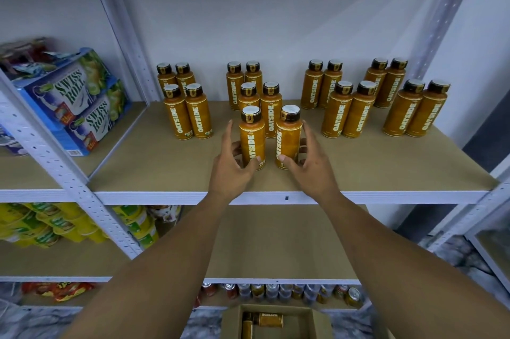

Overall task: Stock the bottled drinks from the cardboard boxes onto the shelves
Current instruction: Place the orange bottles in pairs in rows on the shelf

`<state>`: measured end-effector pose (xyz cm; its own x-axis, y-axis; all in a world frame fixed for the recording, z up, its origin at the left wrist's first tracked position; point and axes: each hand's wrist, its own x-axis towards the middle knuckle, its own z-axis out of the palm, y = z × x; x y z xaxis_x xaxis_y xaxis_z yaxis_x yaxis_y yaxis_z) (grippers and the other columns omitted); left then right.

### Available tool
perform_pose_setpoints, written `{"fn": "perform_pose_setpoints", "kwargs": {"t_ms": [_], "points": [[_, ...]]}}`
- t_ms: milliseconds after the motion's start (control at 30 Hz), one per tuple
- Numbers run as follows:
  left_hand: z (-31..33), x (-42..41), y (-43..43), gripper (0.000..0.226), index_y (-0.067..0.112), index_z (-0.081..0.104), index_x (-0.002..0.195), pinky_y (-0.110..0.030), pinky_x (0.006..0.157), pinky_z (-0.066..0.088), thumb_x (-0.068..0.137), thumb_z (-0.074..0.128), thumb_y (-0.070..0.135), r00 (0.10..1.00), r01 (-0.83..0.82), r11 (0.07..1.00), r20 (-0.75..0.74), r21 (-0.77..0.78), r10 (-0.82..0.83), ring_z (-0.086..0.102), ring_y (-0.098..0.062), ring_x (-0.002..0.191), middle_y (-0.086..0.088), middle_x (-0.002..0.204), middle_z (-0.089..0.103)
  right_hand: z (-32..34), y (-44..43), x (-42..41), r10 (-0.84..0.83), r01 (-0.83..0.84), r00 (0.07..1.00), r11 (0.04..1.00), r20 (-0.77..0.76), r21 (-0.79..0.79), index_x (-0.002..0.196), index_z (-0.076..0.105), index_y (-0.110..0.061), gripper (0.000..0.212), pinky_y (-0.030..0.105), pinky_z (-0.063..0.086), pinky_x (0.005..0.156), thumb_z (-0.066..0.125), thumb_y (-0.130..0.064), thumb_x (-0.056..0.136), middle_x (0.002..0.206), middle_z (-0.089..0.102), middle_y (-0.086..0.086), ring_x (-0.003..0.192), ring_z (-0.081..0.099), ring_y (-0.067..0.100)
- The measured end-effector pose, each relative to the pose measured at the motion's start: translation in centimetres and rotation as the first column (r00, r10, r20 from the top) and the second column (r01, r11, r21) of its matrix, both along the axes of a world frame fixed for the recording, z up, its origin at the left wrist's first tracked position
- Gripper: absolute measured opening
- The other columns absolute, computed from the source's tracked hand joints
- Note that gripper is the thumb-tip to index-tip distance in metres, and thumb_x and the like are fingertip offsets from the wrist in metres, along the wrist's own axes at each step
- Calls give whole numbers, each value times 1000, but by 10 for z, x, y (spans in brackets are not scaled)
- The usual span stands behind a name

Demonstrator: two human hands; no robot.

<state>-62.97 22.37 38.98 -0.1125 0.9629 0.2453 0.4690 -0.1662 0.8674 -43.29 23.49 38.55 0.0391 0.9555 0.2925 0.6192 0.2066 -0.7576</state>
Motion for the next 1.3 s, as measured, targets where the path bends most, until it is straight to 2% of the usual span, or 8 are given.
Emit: {"fn": "perform_pose_setpoints", "kwargs": {"t_ms": [167,367,700,967,1067,1300], "points": [[2,1,1,111,39,6,161,-42,101,55,83,85,35,999,-19,1000,-26,0,19,55,-11,120,-1,150,51,0,-1,2,36,-35,999,999,9,-18,158,2,-46,92,50,50,107,69,-47,93,159,40,-3,137,50,23],[0,0,0,109,42,5,160,-47,110,48,86,83,27,999,37,999,-7,-17,-37,52,-21,137,0,155,49,2,-2,1,35,-35,999,999,-10,-16,158,2,-44,95,48,51,106,70,-47,92,160,38,-3,137,50,20],[2,1,-1,108,45,5,160,-47,107,51,84,82,41,995,80,997,-65,-13,-81,58,-20,132,2,152,53,4,-3,2,120,-118,992,991,30,-60,158,2,-47,90,51,48,108,66,-48,95,161,38,-5,139,50,23],[2,-1,1,109,52,1,157,-53,109,49,85,82,38,992,113,993,-44,-34,-115,56,-20,135,2,155,49,4,-5,3,146,-143,989,987,40,-67,159,-1,-45,92,51,46,111,65,-46,96,163,33,-5,142,46,24],[2,-1,1,111,50,2,158,-49,107,51,83,84,41,993,103,994,-48,-25,-104,55,-21,134,1,157,46,6,-4,1,136,-133,990,989,38,-58,159,0,-44,93,51,46,111,66,-50,94,164,31,-6,144,43,22],[0,-2,1,108,46,3,159,-45,109,50,86,82,34,992,119,993,-47,-16,-120,56,-17,132,1,153,51,5,-4,2,133,-128,989,989,67,-77,159,-3,-44,93,53,45,111,65,-49,95,165,31,-4,144,44,25]]}}
